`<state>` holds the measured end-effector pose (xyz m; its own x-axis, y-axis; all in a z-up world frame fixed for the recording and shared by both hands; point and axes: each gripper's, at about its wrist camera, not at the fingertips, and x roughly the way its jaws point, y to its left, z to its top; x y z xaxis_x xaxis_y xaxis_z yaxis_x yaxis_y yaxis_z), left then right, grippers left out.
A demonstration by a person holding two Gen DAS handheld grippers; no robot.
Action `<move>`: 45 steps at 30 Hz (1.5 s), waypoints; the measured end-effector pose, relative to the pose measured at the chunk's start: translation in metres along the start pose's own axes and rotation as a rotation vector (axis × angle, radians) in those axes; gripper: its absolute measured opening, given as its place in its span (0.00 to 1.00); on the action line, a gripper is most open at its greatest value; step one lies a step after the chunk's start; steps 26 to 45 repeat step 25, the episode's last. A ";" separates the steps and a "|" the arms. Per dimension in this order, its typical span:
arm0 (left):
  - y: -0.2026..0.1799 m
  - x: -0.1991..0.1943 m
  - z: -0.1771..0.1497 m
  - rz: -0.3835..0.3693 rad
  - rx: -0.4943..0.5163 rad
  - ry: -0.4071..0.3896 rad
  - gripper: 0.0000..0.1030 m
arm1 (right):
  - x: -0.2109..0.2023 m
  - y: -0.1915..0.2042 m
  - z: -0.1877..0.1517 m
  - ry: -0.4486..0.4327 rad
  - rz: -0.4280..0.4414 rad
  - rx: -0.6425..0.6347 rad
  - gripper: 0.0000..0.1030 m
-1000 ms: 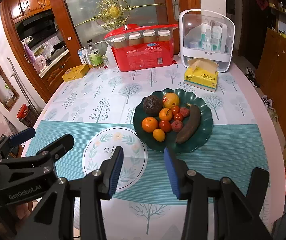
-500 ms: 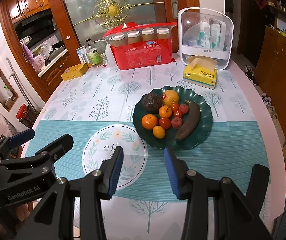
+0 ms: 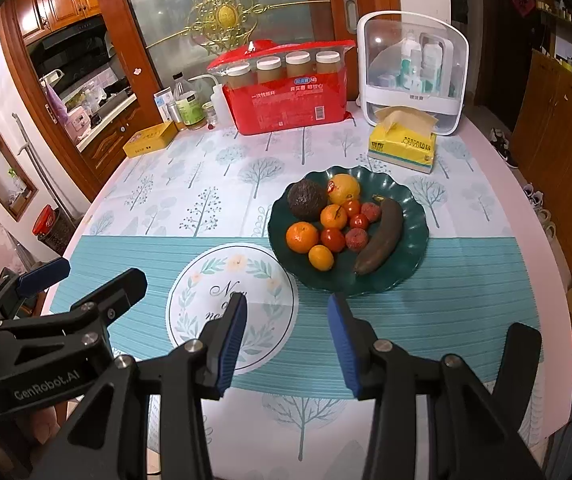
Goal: Organize fruits
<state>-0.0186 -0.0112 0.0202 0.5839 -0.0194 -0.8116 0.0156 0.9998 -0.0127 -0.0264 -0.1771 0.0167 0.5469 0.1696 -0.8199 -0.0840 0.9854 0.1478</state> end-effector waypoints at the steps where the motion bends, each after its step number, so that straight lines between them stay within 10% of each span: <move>1: 0.001 0.000 0.000 0.000 0.001 0.001 0.99 | 0.002 0.002 -0.003 0.001 0.000 0.000 0.42; 45: 0.007 0.007 -0.003 -0.009 0.010 0.012 0.99 | 0.009 0.006 -0.008 0.020 -0.007 0.015 0.42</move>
